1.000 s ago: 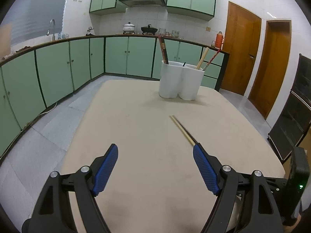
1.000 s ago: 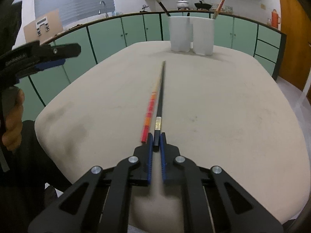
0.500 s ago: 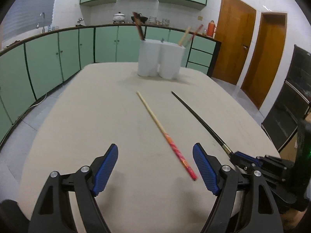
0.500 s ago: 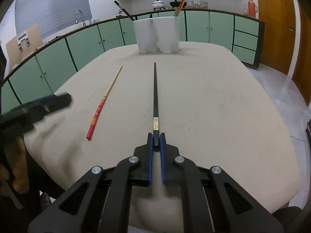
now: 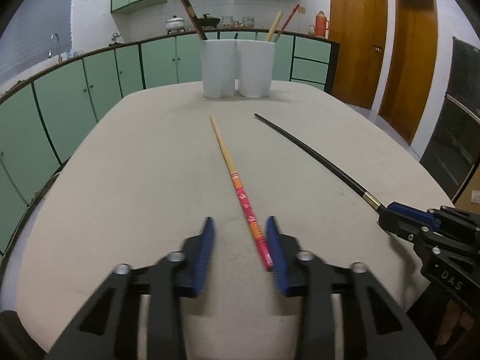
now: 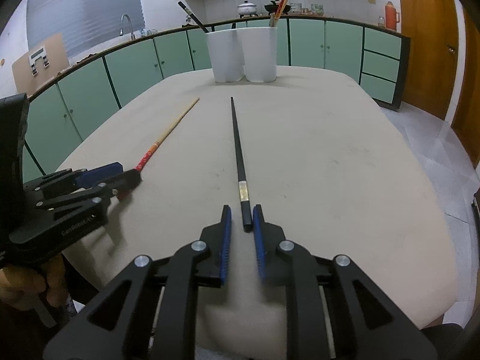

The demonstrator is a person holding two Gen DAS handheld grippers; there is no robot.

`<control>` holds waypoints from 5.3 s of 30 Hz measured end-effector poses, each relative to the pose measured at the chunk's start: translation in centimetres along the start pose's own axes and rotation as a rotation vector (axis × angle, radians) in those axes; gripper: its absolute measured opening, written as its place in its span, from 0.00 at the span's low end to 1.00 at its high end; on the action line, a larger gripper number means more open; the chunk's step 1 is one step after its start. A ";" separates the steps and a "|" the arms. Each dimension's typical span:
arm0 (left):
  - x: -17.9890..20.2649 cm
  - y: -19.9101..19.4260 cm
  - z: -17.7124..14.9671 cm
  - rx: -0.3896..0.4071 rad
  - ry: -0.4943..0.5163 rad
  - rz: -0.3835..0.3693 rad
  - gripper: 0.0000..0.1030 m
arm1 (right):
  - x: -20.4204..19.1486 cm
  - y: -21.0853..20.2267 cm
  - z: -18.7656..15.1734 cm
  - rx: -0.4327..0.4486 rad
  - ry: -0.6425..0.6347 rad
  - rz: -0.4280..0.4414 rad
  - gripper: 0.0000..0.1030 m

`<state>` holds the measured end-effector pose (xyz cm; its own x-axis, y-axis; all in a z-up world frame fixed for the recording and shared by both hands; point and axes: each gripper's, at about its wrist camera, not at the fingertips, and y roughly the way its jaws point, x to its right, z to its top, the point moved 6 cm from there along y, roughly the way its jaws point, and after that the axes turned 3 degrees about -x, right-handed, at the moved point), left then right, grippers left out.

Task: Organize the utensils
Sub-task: 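Grasp the last red-patterned chopstick with the left gripper while the right holds the black one, then lift and carry both chopsticks in both grippers to the white holder, then open both grippers to drop the chopsticks into the holder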

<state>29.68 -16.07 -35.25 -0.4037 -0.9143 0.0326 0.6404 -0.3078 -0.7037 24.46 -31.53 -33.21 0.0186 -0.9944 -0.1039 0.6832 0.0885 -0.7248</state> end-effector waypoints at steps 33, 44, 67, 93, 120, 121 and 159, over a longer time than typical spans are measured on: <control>-2.2 -10.3 5.6 0.085 -0.067 -0.072 0.06 | -1.5 -10.6 7.3 0.190 0.015 0.046 0.06; -2.5 -12.9 11.0 0.125 -0.015 -0.066 0.06 | -2.7 -11.1 14.6 0.171 -0.102 0.078 0.06; -2.3 -12.5 16.0 0.113 0.059 -0.094 0.06 | -3.6 -9.5 22.5 0.042 -0.221 0.084 0.05; -4.8 -13.1 27.1 0.093 0.082 -0.124 0.06 | -2.8 -11.5 29.7 0.021 -0.220 0.090 0.05; -7.2 -1.4 41.1 0.033 0.041 -0.083 0.06 | 0.1 -4.1 48.1 0.065 -0.129 0.020 0.05; -7.3 -0.7 41.0 0.022 0.036 -0.084 0.06 | 0.4 -3.5 48.5 0.063 -0.123 0.017 0.05; -11.0 0.9 37.0 0.060 -0.035 -0.008 0.81 | 7.3 2.7 41.0 0.053 0.062 -0.080 0.73</control>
<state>58.83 -16.02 -9.97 -0.3867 -0.9200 0.0637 0.6758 -0.3297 -0.6593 56.38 -40.92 -7.97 -0.0811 -0.9926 -0.0904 0.7184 0.0047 -0.6956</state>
